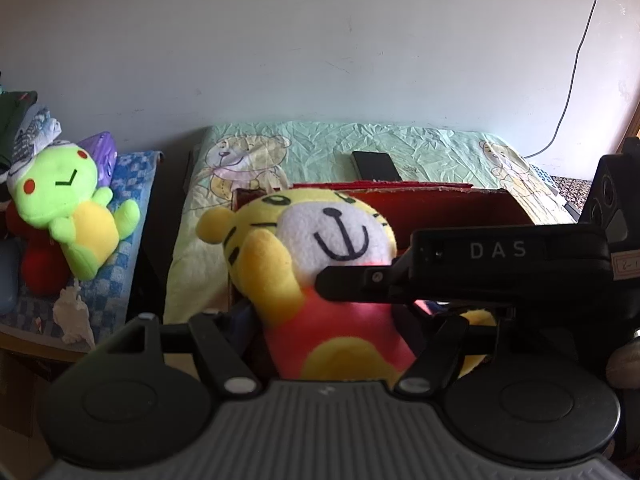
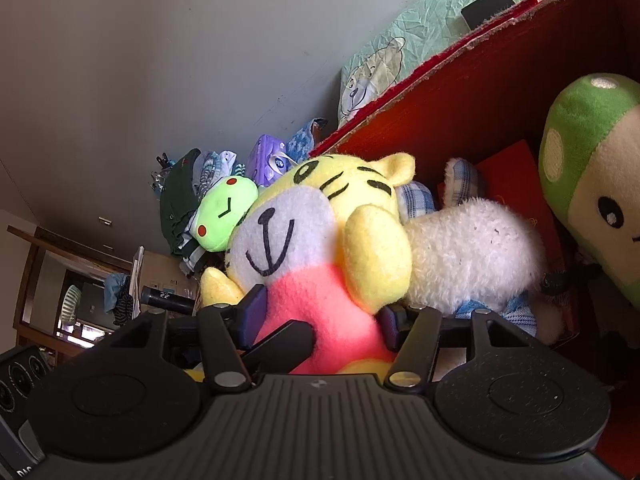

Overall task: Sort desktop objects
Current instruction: 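Lower the tiger plush into the box beside the white bunny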

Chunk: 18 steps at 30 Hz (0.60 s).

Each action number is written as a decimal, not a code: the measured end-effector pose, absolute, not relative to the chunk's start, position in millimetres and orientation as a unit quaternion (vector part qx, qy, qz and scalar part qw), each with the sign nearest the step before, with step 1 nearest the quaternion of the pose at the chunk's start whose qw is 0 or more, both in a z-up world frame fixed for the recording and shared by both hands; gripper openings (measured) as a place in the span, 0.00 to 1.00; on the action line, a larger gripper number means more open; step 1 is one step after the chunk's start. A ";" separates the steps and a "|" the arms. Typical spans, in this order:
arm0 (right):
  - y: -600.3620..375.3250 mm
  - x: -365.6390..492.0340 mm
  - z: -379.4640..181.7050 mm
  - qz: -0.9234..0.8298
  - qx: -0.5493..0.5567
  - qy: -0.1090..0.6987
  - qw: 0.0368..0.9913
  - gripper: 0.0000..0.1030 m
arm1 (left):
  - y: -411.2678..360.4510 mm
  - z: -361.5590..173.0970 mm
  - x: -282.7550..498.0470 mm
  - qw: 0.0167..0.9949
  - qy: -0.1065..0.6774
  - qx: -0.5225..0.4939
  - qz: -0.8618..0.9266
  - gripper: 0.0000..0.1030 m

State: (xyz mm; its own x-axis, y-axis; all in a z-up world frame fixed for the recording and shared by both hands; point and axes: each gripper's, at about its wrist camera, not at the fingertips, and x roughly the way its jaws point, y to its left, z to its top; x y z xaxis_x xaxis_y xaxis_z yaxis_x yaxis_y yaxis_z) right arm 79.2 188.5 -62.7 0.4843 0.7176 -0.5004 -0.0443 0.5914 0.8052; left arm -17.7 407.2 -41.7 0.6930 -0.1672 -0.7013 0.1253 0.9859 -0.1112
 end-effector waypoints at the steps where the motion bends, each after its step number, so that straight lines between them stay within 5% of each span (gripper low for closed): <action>1: 186.5 78.6 -60.9 0.250 0.375 0.445 0.774 0.61 | 408.0 -41.8 -17.8 0.919 0.384 -0.029 -0.082 0.75; 9: 147.8 59.9 -40.7 0.264 0.350 0.428 0.790 0.60 | 414.7 -36.1 -29.1 0.925 0.368 -0.036 -0.093 0.74; 14: 142.5 51.1 -29.3 0.245 0.277 0.421 0.829 0.25 | 414.6 -30.4 -38.4 0.928 0.361 -0.035 -0.085 0.66; 18: 147.6 50.3 -39.2 0.255 0.272 0.434 0.820 0.18 | 410.6 -28.5 -40.9 0.930 0.358 -0.026 -0.075 0.65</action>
